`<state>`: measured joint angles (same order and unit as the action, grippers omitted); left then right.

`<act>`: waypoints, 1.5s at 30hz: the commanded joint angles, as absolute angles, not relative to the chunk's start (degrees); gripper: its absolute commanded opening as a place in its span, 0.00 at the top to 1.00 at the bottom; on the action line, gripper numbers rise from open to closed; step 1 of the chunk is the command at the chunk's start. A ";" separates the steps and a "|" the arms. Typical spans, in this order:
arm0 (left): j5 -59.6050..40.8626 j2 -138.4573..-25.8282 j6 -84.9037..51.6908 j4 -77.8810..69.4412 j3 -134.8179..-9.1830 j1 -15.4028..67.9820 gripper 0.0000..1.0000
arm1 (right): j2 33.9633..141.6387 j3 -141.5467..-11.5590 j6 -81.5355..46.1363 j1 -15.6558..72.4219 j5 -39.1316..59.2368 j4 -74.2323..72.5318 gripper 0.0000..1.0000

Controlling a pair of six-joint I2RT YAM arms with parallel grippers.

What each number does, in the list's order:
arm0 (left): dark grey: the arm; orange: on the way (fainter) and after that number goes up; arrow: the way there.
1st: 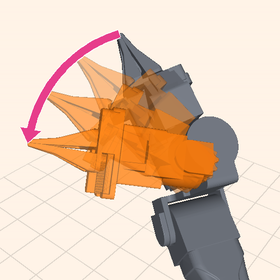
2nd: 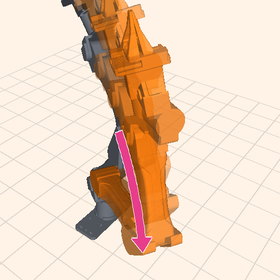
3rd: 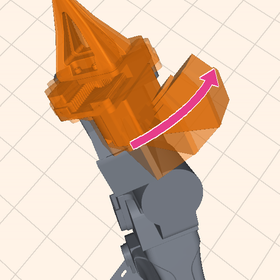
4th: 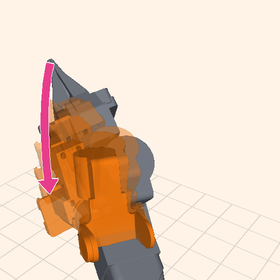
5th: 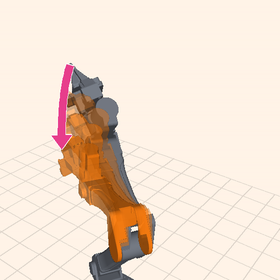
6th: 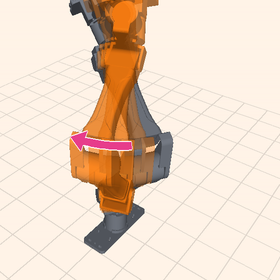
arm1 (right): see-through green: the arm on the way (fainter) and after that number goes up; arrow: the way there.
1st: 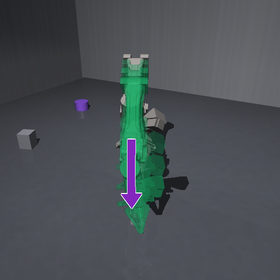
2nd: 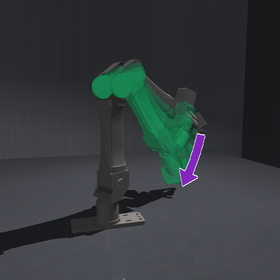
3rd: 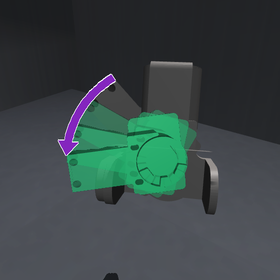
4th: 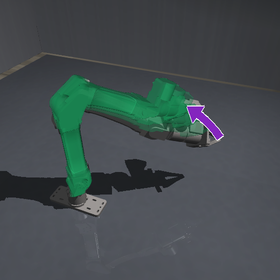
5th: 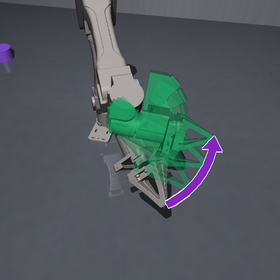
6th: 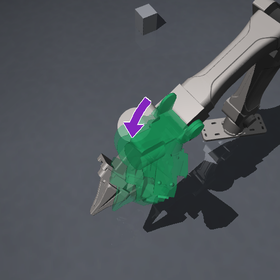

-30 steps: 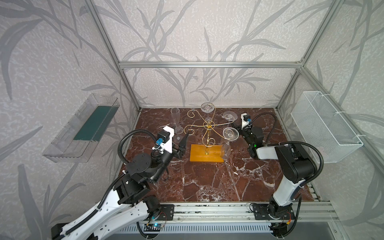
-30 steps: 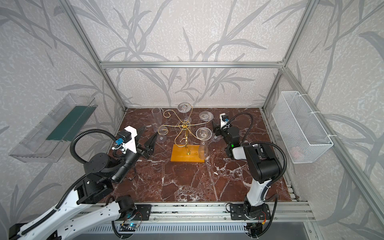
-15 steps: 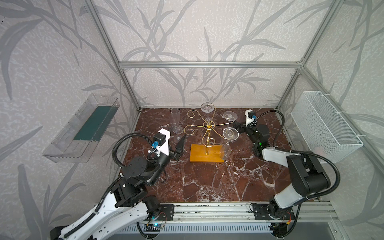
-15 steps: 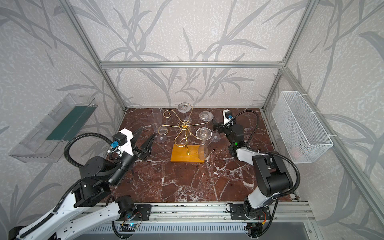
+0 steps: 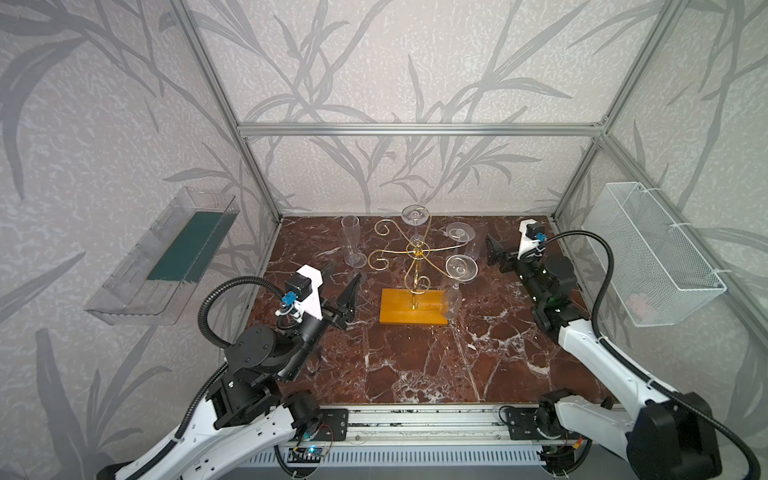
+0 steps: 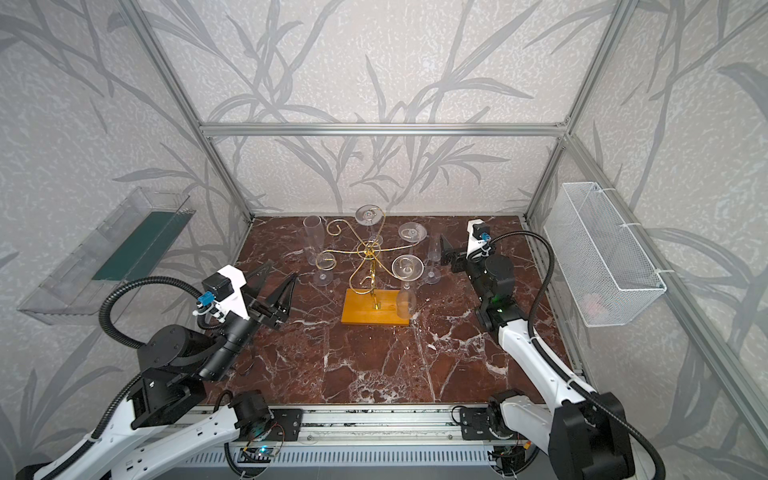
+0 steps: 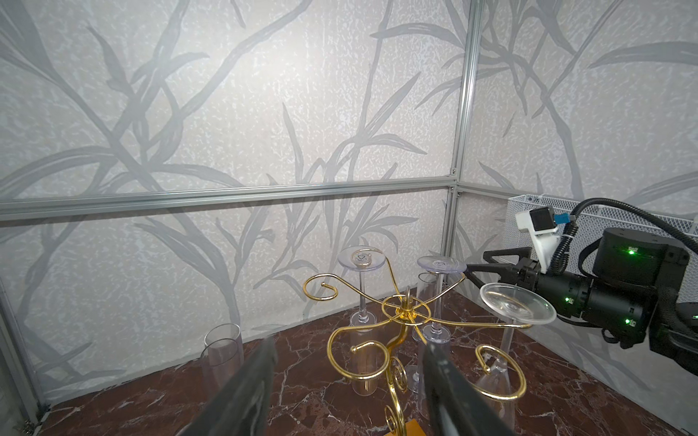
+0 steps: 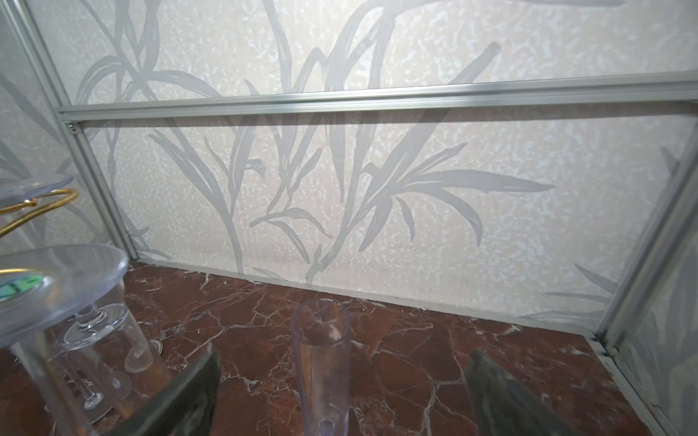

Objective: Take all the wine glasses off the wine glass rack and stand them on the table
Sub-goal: 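Open the right gripper and draw it back from the standing glass, then reach the right gripper to the rack and close on a hanging glass stem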

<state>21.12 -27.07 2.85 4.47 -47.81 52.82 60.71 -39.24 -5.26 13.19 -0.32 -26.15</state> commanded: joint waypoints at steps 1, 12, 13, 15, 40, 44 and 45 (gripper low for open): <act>21.94 -25.78 1.94 6.56 -47.56 52.92 0.35 | 56.00 -43.32 -13.57 12.83 -6.28 -6.19 0.01; 24.42 -23.55 2.02 7.32 -46.28 52.91 0.33 | 41.94 -51.07 -34.66 12.79 -6.60 24.20 0.01; 24.44 -23.55 1.97 7.21 -46.20 52.91 0.33 | 41.15 -51.07 -34.80 12.83 -4.48 24.06 0.01; 24.39 -23.47 1.85 6.82 -45.93 52.91 0.33 | 39.87 -51.05 -36.05 12.83 -1.00 23.96 0.00; 24.87 -21.51 -5.22 6.56 -41.16 52.91 0.33 | 42.31 -49.47 -62.96 14.71 34.43 8.20 0.31; 24.80 -21.81 -5.70 6.03 -41.04 52.91 0.33 | 43.72 -49.17 -64.27 16.65 34.16 6.13 0.32; 24.73 -21.99 -5.79 6.11 -41.18 52.88 0.33 | 44.31 -49.21 -64.39 17.23 34.19 5.51 0.33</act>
